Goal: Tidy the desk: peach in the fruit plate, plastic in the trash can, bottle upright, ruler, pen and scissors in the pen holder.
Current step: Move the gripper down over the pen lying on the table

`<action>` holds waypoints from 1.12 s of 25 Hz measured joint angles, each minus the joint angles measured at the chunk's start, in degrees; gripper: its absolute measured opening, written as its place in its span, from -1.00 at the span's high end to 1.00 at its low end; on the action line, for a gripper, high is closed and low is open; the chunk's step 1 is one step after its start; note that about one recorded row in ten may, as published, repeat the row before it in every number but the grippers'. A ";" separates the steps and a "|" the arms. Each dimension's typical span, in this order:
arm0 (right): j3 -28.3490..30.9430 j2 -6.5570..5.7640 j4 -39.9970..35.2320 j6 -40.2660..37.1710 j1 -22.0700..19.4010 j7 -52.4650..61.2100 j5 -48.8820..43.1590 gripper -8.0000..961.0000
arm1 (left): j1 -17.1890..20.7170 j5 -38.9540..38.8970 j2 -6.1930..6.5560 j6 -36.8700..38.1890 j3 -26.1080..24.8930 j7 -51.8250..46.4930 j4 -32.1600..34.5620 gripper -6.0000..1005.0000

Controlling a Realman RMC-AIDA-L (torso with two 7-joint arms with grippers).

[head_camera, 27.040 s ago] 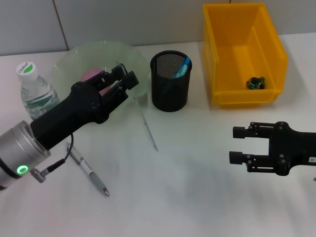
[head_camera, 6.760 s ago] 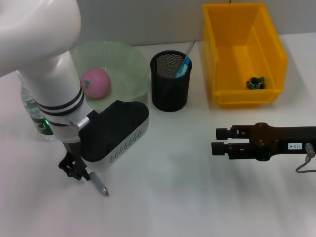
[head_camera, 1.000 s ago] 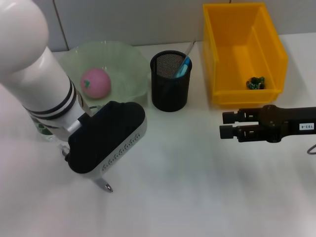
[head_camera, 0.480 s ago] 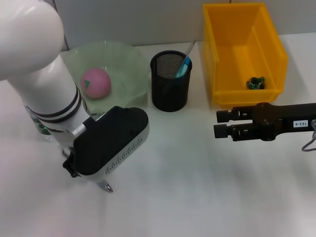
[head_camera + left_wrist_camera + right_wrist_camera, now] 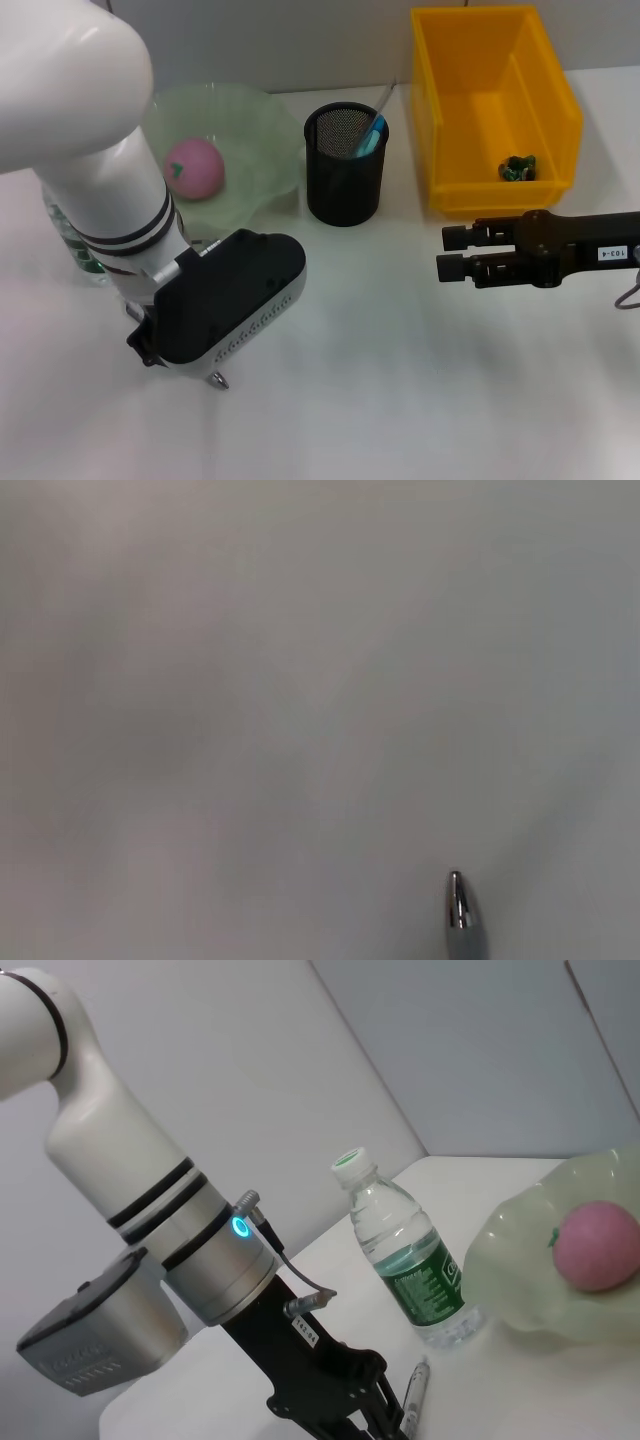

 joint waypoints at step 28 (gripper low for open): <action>-0.09 -0.24 -1.86 -0.90 1.31 1.46 -0.12 -0.49 | -2.44 -0.09 -1.35 -1.38 0.10 -2.96 -6.88 0.42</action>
